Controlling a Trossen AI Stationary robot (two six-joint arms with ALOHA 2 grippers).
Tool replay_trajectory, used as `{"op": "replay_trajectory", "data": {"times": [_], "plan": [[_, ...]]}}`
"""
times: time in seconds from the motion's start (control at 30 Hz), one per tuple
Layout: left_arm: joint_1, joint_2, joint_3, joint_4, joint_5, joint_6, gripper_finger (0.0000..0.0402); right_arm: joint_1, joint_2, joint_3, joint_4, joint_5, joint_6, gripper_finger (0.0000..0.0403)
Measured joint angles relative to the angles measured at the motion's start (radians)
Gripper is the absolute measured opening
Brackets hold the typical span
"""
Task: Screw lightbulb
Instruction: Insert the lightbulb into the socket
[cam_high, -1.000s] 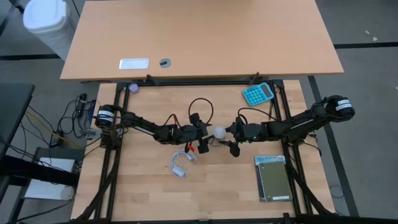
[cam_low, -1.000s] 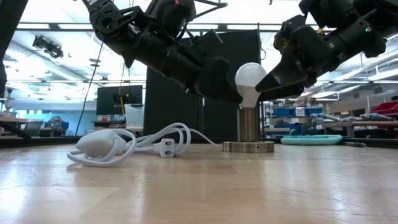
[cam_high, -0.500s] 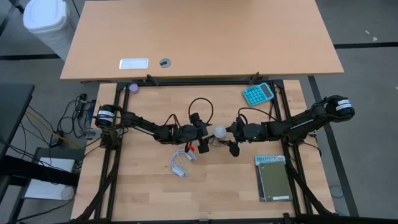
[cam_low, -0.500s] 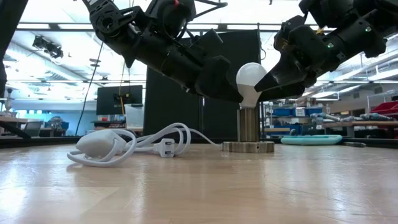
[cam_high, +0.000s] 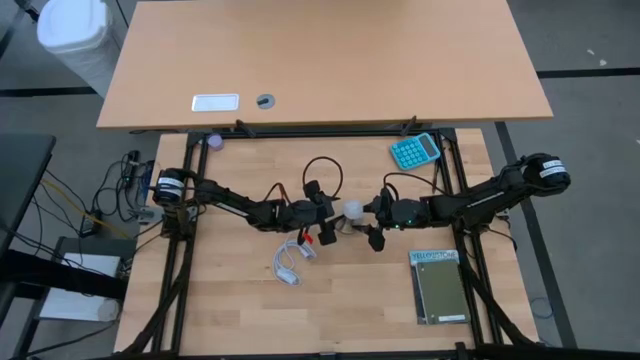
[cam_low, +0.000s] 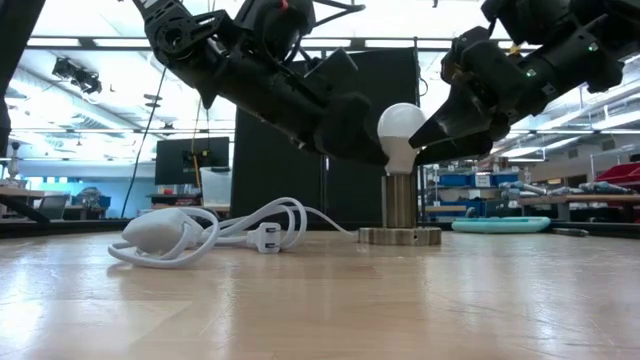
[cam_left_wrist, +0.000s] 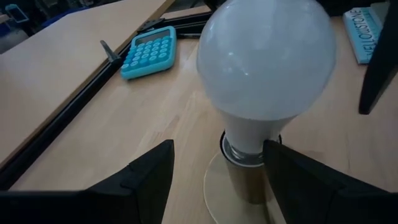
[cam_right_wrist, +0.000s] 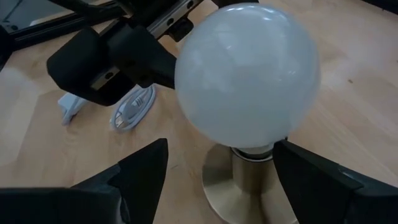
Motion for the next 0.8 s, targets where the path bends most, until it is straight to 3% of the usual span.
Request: {"op": "replay_trajectory", "data": {"times": [0.8], "plan": [[0.002, 0.0, 0.0, -0.011, -0.047, -0.02, 0.025, 0.027, 0.0, -0.001, 0.023, -0.014, 0.03, 0.0291]]}}
